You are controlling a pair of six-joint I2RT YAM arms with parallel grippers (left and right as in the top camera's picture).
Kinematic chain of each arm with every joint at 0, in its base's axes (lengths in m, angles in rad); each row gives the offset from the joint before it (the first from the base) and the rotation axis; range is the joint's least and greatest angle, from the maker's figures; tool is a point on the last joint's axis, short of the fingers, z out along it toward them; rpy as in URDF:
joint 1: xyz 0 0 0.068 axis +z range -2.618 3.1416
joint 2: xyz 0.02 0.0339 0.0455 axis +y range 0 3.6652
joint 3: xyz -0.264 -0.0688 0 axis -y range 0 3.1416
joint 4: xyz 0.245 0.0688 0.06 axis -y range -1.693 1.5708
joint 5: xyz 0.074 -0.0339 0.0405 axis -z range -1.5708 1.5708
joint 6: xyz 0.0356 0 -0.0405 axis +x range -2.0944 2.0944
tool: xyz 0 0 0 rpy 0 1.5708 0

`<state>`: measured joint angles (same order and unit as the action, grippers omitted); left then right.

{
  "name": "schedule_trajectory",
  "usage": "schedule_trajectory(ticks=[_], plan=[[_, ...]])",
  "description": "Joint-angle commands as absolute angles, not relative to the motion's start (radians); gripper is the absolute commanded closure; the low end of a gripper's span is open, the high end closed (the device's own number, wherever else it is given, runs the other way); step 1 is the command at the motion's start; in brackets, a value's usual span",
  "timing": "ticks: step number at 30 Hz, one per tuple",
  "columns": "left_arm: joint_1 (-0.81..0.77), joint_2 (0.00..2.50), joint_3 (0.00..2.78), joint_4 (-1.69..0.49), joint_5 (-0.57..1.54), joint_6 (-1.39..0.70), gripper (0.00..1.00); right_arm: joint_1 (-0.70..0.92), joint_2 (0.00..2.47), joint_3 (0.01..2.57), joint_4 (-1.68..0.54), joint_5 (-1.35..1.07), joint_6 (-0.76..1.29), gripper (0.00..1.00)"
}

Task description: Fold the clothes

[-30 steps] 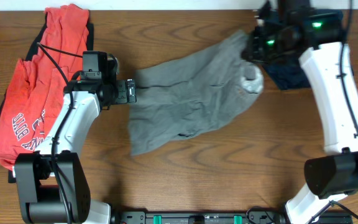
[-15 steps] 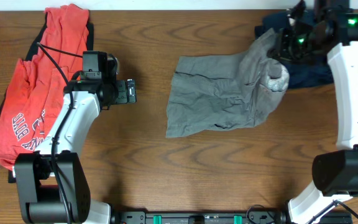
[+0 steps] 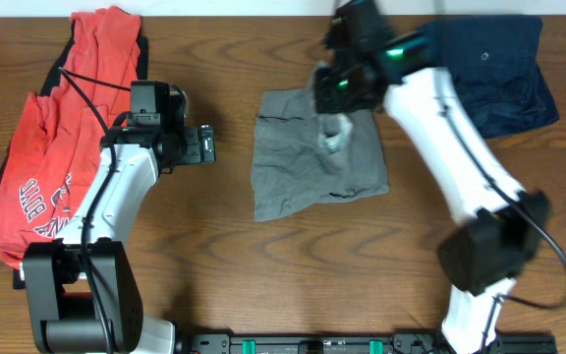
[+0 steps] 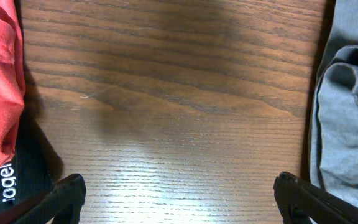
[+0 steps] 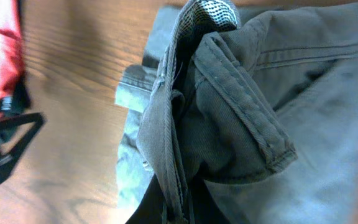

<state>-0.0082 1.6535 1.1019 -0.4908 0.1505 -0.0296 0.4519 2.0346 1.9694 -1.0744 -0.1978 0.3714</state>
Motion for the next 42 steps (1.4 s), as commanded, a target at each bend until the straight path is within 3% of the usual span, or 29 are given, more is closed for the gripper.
schedule_trajectory(ticks=[1,7,9,10,12,14,25,27,29,33,34,42], plan=[[-0.006,1.646,1.100,-0.494,0.147,-0.039,0.02,0.501,2.119,1.982,-1.032,-0.183,0.415,0.99],[-0.006,1.646,1.100,-0.493,0.147,-0.039,0.02,0.587,2.230,1.982,-0.915,-0.256,0.414,0.99],[-0.006,1.646,1.100,-0.493,0.147,-0.039,0.02,0.606,2.235,1.982,-0.907,-0.256,0.413,0.69],[-0.006,1.646,1.100,-0.494,0.147,-0.039,0.02,0.612,2.235,1.982,-0.904,-0.257,0.401,0.41],[-0.006,1.646,1.100,-0.494,0.147,-0.039,0.02,0.616,2.224,1.985,-0.909,-0.278,0.364,0.14],[-0.006,1.646,1.100,-0.494,0.147,-0.039,0.02,0.610,2.203,1.985,-0.922,-0.297,0.339,0.01],[-0.004,1.646,1.100,-0.492,0.150,-0.039,0.02,0.514,2.019,1.983,-1.048,-0.241,0.253,0.03],[0.000,1.646,1.100,-0.489,0.150,-0.040,0.02,0.520,2.037,1.975,-1.052,-0.240,0.253,0.13],[0.006,1.646,1.100,-0.489,0.150,-0.050,0.02,0.538,2.065,1.963,-1.053,-0.240,0.253,0.31],[0.011,1.646,1.100,-0.490,0.150,-0.062,0.02,0.589,2.140,1.938,-1.019,-0.240,0.272,0.81],[0.011,1.646,1.100,-0.489,0.150,-0.062,0.02,0.606,2.166,1.932,-1.001,-0.240,0.276,0.87],[0.011,1.646,1.100,-0.492,0.150,-0.065,0.02,0.678,2.357,1.932,-0.934,-0.268,0.341,0.96]])
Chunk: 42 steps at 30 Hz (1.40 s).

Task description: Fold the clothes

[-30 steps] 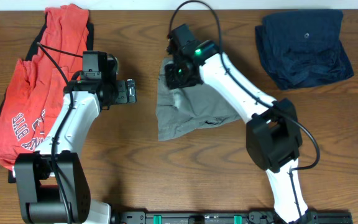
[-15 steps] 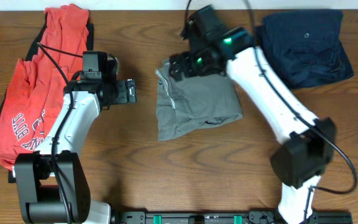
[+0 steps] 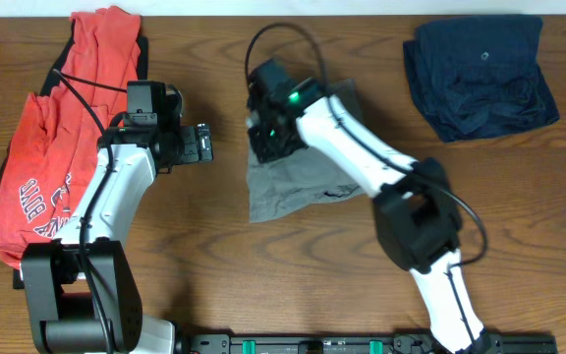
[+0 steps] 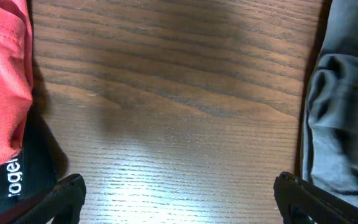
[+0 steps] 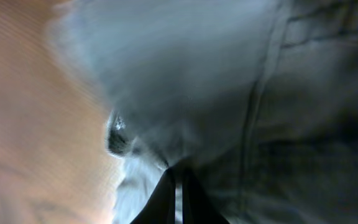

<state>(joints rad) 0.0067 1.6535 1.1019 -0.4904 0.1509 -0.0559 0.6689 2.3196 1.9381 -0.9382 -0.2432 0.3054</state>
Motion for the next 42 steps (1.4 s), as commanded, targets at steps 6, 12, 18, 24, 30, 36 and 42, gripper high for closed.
schedule_trajectory(ticks=[6,12,18,24,30,36,42], plan=[[0.011,1.646,1.100,-0.493,0.150,-0.065,0.02,0.646,2.354,1.941,-0.937,-0.299,0.343,0.99],[0.011,1.646,1.100,-0.493,0.150,-0.065,0.02,0.573,2.233,1.966,-0.998,-0.347,0.279,0.90],[0.020,1.643,1.115,-0.498,0.150,-0.091,0.02,0.529,2.119,1.966,-1.125,-0.279,0.207,0.49],[0.054,1.629,1.124,-0.501,0.150,-0.137,0.02,0.537,2.130,1.920,-1.235,-0.257,0.195,0.43],[0.056,1.629,1.124,-0.508,0.149,-0.136,0.02,0.531,2.130,1.766,-1.209,-0.183,0.232,0.39],[0.056,1.629,1.124,-0.508,0.149,-0.136,0.02,0.474,2.130,1.624,-1.063,-0.042,0.230,0.30],[0.056,1.629,1.124,-0.508,0.149,-0.136,0.02,0.403,2.131,1.569,-0.912,0.086,0.166,0.28]])
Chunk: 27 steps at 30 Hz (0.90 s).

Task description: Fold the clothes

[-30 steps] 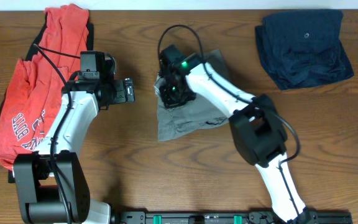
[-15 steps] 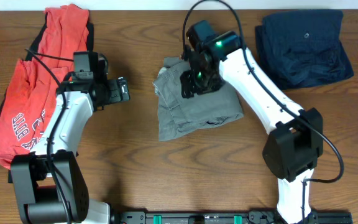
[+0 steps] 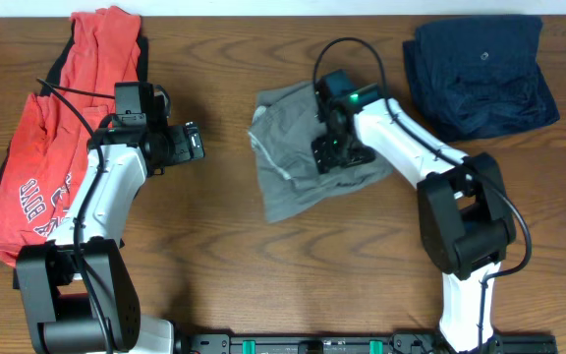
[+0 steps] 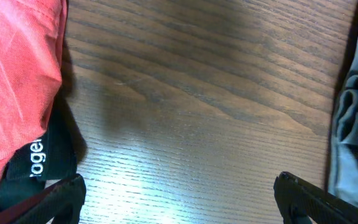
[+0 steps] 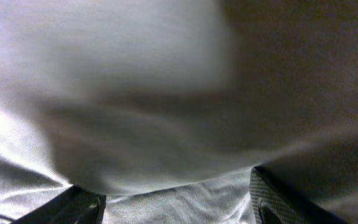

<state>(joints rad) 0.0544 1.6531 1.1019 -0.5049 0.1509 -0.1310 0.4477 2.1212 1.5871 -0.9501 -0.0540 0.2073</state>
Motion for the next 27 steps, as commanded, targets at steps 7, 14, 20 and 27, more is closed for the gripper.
schedule_trajectory(ticks=[7,14,20,27], plan=[[0.056,1.629,1.124,-0.508,0.146,-0.136,0.02,0.369,2.127,1.602,-0.854,0.070,0.043,0.32],[0.056,1.629,1.124,-0.508,0.138,-0.132,0.02,0.457,2.052,1.742,-0.925,0.070,0.009,0.28],[0.056,1.629,1.124,-0.508,0.138,-0.132,0.02,0.600,2.049,1.778,-0.912,0.071,0.010,0.20],[0.056,1.629,1.124,-0.510,0.138,-0.132,0.02,0.677,2.170,1.777,-0.904,0.081,0.052,0.12]])
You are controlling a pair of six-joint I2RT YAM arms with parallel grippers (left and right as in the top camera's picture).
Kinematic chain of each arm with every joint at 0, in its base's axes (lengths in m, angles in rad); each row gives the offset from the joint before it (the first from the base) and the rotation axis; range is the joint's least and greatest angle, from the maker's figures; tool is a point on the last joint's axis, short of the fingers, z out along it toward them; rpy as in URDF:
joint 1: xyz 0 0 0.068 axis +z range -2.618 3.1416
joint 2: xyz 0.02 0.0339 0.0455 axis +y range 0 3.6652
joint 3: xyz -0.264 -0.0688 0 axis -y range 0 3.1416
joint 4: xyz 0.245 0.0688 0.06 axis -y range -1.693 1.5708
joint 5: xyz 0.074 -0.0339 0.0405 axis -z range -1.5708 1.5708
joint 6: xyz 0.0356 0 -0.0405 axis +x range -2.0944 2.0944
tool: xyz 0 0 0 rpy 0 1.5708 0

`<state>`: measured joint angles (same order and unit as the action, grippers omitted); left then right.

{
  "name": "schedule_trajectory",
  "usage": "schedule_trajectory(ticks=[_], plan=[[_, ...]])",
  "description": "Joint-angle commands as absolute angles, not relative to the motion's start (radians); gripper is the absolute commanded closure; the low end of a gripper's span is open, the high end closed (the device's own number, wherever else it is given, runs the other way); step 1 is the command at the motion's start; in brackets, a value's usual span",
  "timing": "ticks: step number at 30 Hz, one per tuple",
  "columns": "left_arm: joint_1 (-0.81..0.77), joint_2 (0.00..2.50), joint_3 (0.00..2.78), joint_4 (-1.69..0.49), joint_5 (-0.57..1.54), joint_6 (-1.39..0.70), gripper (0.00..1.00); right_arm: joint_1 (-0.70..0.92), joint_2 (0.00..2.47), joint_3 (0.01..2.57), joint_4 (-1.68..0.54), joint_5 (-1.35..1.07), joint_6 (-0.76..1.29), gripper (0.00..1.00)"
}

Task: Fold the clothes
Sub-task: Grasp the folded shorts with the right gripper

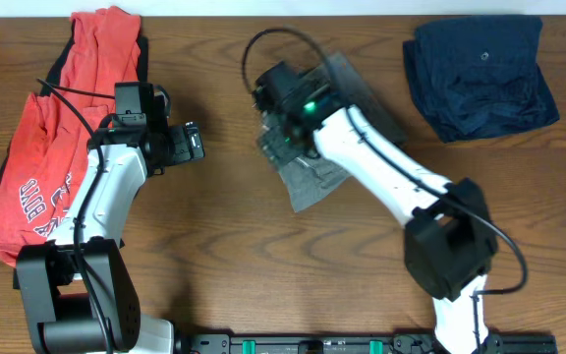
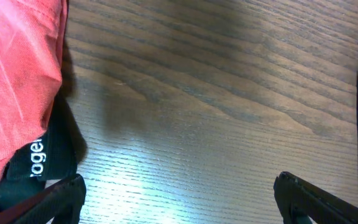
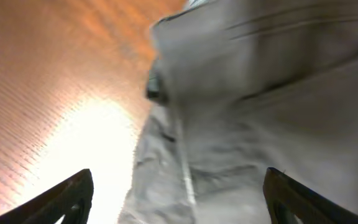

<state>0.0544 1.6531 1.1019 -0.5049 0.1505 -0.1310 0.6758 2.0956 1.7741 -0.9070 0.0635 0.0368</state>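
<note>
Grey shorts [image 1: 310,183] lie bunched and slanted at the table's middle, partly under my right arm; a flap [image 1: 362,90] shows past its far side. My right gripper [image 3: 179,200] is open low over their left edge, with grey cloth [image 3: 241,124] and bare wood under it. It sits near the top left of the shorts [image 1: 275,133] in the overhead view. My left gripper [image 2: 182,199] is open over bare wood, left of the shorts, holding nothing.
A heap of red shirts [image 1: 57,147] over something black with a label [image 2: 36,163] fills the left side. Folded navy clothes [image 1: 480,74] lie at the back right. Bare wood [image 1: 263,265] runs along the front edge.
My right gripper, still open, has moved from over the middle of the grey shorts to their left edge. The shorts look narrower and more slanted. The left arm has not moved.
My right gripper was shut on the shorts' waistband, lifted at their upper right. Then it was at their upper left, still in the cloth, with the garment doubled over. Then it stood open on the middle, and now at the left edge.
</note>
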Motion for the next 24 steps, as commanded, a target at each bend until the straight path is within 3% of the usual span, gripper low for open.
schedule_trajectory(ticks=[1,6,14,15,18,23,24], plan=[[0.056,1.629,1.124,-0.509,0.138,-0.132,0.02,0.680,2.188,1.777,-0.897,0.078,0.052,0.11],[0.056,1.629,1.124,-0.509,0.138,-0.133,0.02,0.686,2.248,1.777,-0.840,0.080,0.035,0.01],[0.056,1.629,1.124,-0.516,0.138,-0.133,0.02,0.683,2.350,1.777,-0.807,0.148,0.036,0.01],[0.056,1.629,1.124,-0.516,0.138,-0.133,0.02,0.681,2.363,1.777,-0.815,0.163,0.037,0.05],[0.056,1.629,1.124,-0.515,0.138,-0.133,0.02,0.667,2.389,1.777,-0.839,0.211,0.058,0.29],[0.056,1.629,1.124,-0.515,0.138,-0.133,0.02,0.647,2.394,1.779,-0.841,0.260,0.117,0.91],[0.056,1.629,1.124,-0.516,0.138,-0.133,0.02,0.641,2.392,1.781,-0.841,0.265,0.119,0.99]])
